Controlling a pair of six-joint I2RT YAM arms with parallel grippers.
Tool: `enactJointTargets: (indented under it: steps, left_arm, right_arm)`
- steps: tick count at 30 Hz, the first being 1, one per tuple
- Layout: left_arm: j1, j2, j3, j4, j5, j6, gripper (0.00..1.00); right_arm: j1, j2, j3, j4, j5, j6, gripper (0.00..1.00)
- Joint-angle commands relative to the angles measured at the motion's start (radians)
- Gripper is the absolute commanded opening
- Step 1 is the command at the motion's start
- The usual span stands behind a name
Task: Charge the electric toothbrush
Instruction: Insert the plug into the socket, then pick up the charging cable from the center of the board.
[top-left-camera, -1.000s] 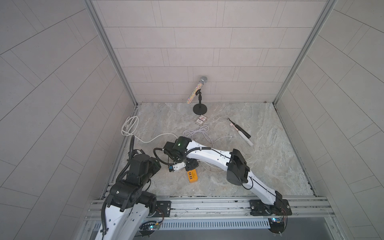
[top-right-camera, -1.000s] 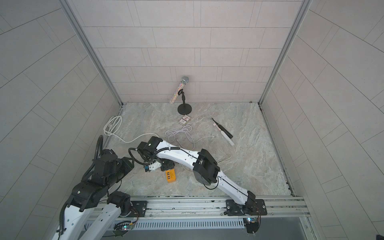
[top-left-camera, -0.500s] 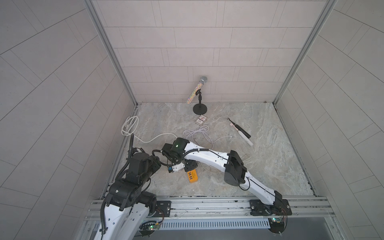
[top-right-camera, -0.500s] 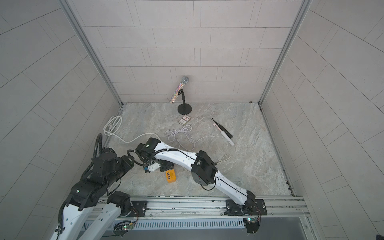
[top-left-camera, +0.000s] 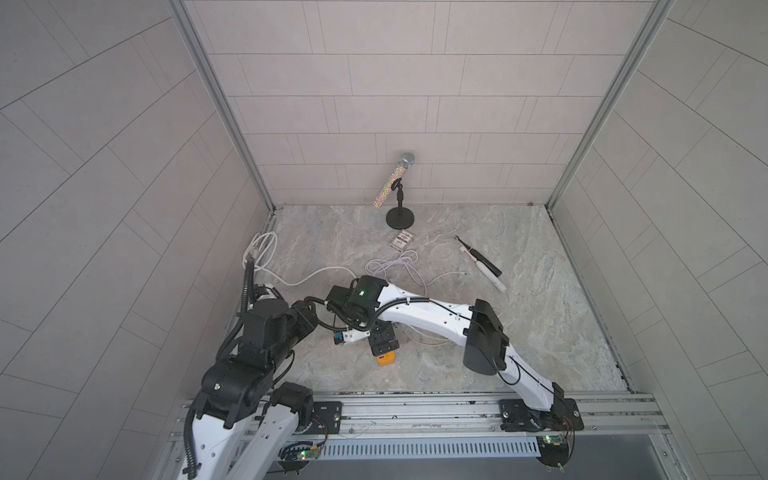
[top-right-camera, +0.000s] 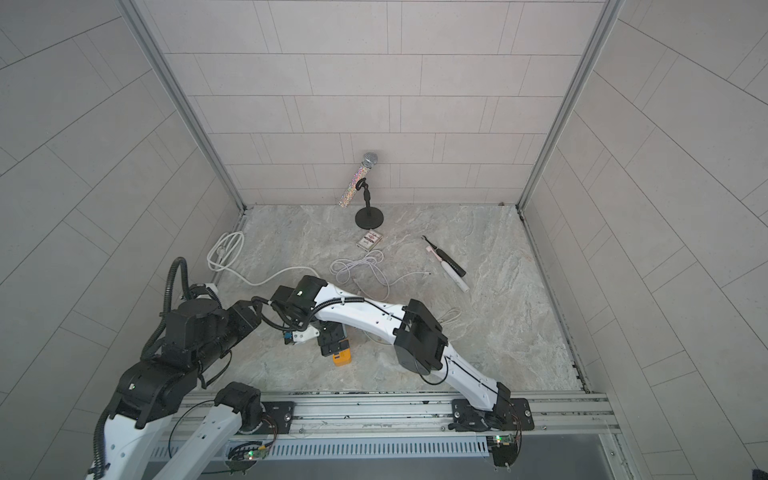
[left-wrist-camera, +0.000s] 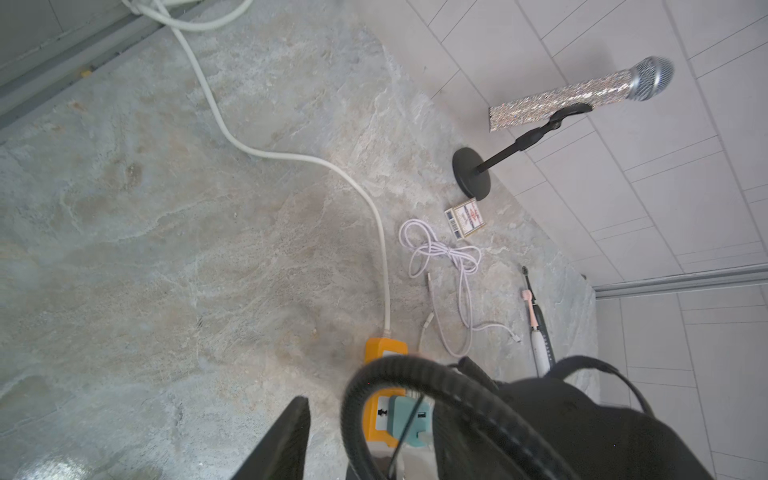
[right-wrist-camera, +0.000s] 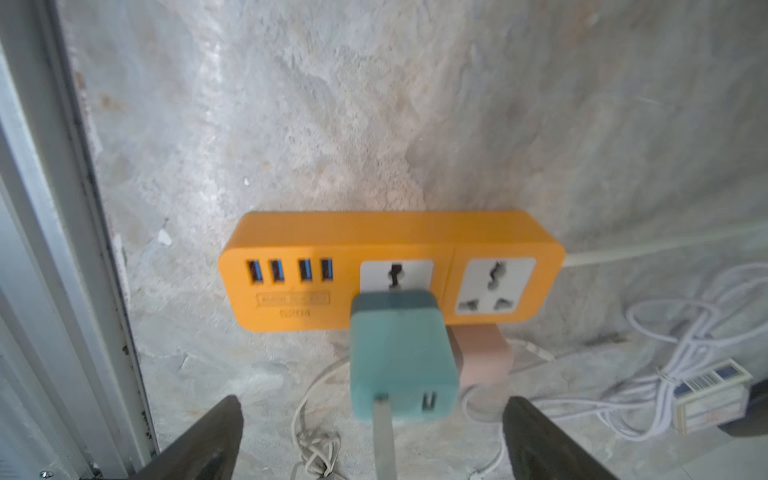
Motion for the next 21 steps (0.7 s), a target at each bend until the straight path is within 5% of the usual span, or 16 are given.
enactJointTargets:
  steps: [1, 7, 14, 19, 21]
  left_arm:
    - [0.006, 0.02, 0.08, -0.011, -0.022, 0.045, 0.57]
    - [0.006, 0.106, 0.205, 0.006, 0.044, 0.131, 0.67]
    - [-0.014, 0.302, 0.251, 0.109, 0.239, 0.242, 0.68]
    - [-0.244, 0.464, 0.275, 0.173, 0.158, 0.278, 0.69]
    - [-0.336, 0.529, 0.28, 0.198, 0.12, 0.276, 0.7]
  right_arm:
    - [-0.007, -0.173, -0.062, 0.043, 0.051, 0.088, 1.0]
    - [-0.105, -0.517, -0.381, 0.199, 0.099, 0.265, 0.99]
    - [-0.468, -0.971, -0.822, 0.424, -0.019, 0.691, 1.0]
    - [-0.628, -1.157, -1.055, 0.493, 0.037, 0.884, 1.0]
    - [-0.699, -1.174, -1.102, 0.5, -0.034, 0.933, 1.0]
